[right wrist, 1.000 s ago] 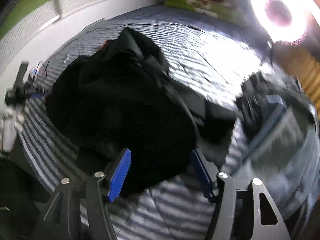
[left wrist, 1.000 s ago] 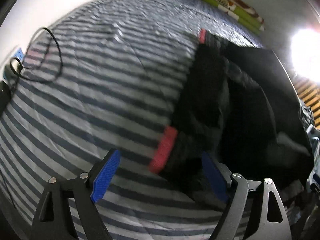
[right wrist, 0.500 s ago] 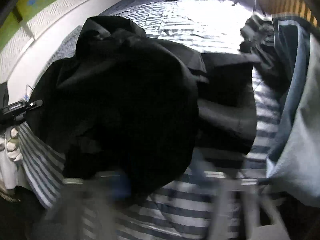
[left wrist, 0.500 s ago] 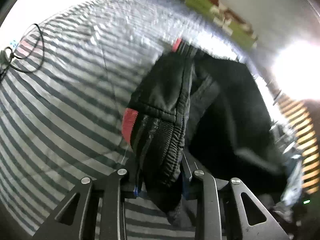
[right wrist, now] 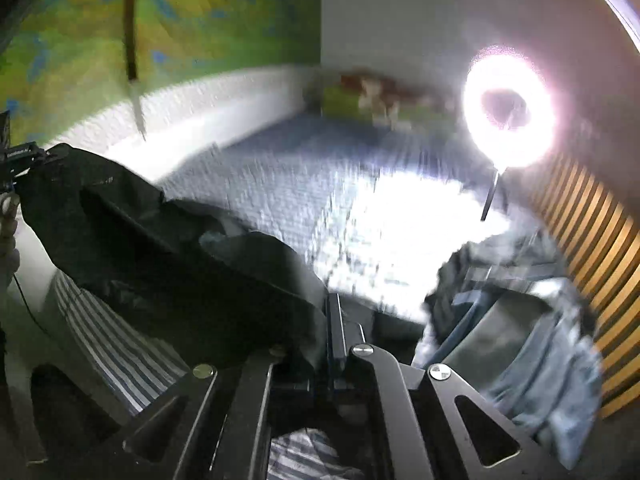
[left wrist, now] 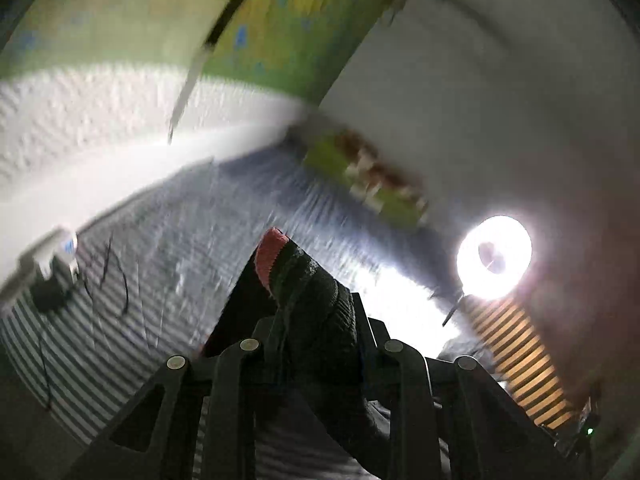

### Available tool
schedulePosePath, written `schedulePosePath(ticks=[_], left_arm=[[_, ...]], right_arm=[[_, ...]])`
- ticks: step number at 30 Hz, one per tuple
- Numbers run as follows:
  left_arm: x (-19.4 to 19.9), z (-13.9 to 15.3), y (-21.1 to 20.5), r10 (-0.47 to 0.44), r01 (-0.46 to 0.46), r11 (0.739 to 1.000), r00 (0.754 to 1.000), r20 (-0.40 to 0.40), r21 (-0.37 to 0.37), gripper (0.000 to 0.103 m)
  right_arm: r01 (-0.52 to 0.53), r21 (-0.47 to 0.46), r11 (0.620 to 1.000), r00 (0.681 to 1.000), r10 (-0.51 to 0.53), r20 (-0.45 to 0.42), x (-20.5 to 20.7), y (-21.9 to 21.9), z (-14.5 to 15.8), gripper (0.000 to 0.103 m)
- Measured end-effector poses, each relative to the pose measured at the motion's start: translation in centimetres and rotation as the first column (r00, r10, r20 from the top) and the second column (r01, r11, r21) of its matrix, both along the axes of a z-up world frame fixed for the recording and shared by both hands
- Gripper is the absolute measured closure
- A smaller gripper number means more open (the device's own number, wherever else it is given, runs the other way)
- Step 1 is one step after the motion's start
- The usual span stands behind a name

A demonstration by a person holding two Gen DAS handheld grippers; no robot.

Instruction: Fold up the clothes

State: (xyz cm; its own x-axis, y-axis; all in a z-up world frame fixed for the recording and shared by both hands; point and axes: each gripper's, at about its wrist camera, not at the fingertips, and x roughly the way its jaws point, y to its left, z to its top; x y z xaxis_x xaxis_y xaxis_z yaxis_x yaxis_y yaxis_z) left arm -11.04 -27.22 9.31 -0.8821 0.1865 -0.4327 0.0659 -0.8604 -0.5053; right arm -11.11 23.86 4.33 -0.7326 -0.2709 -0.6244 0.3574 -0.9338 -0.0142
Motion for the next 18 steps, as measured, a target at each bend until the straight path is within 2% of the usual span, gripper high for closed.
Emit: schedulePosePath(ticks=[4, 6, 9, 11, 13, 16, 18], left_arm=[[4.5, 7.8, -0.2, 0.012, -0.018, 0.999, 0.992, -0.125, -0.043, 0.076], [6.3, 11.4, 0.3, 0.021, -0.039, 0.994, 0.984, -0.175, -0.102, 0.076], [7.0, 14.8, 1.0, 0.032, -0.070, 0.982, 0.977, -0.209, -0.173, 0.076], [6.1, 15.4, 1.4, 0.035, -0.075, 0.978, 0.979, -0.201, -0.193, 0.076], [3.8, 14.7, 1.5, 0.044, -0.081, 0.974, 0.984, -0.173, -0.213, 0.076], [-1.5, 11.5, 1.7, 0.067, -0.088, 0.970, 0.993, -0.100, -0.225, 0.076], [-6.1, 8.1, 1.7, 0.088, -0.091, 0.967, 0.996, -0.026, -0.238, 0.076]], right_arm=[[-0.036, -0.025, 0.999, 0.993, 0.033, -0.112, 3.1, -0.1, 6.9, 0.100], [-0.047, -0.038, 0.998, 0.981, 0.039, -0.188, 5.1, 0.2, 10.6, 0.100], [-0.072, -0.053, 0.996, 0.963, 0.055, -0.262, 6.6, 0.3, 14.3, 0.100], [-0.082, -0.056, 0.995, 0.957, 0.063, -0.282, 6.2, 0.1, 15.3, 0.100], [-0.081, -0.048, 0.996, 0.958, 0.064, -0.281, 4.6, -0.4, 15.1, 0.100], [-0.067, -0.042, 0.997, 0.974, 0.056, -0.219, -0.2, -1.3, 12.7, 0.100], [-0.054, -0.053, 0.997, 0.989, 0.046, -0.142, -4.6, -1.6, 9.9, 0.100]])
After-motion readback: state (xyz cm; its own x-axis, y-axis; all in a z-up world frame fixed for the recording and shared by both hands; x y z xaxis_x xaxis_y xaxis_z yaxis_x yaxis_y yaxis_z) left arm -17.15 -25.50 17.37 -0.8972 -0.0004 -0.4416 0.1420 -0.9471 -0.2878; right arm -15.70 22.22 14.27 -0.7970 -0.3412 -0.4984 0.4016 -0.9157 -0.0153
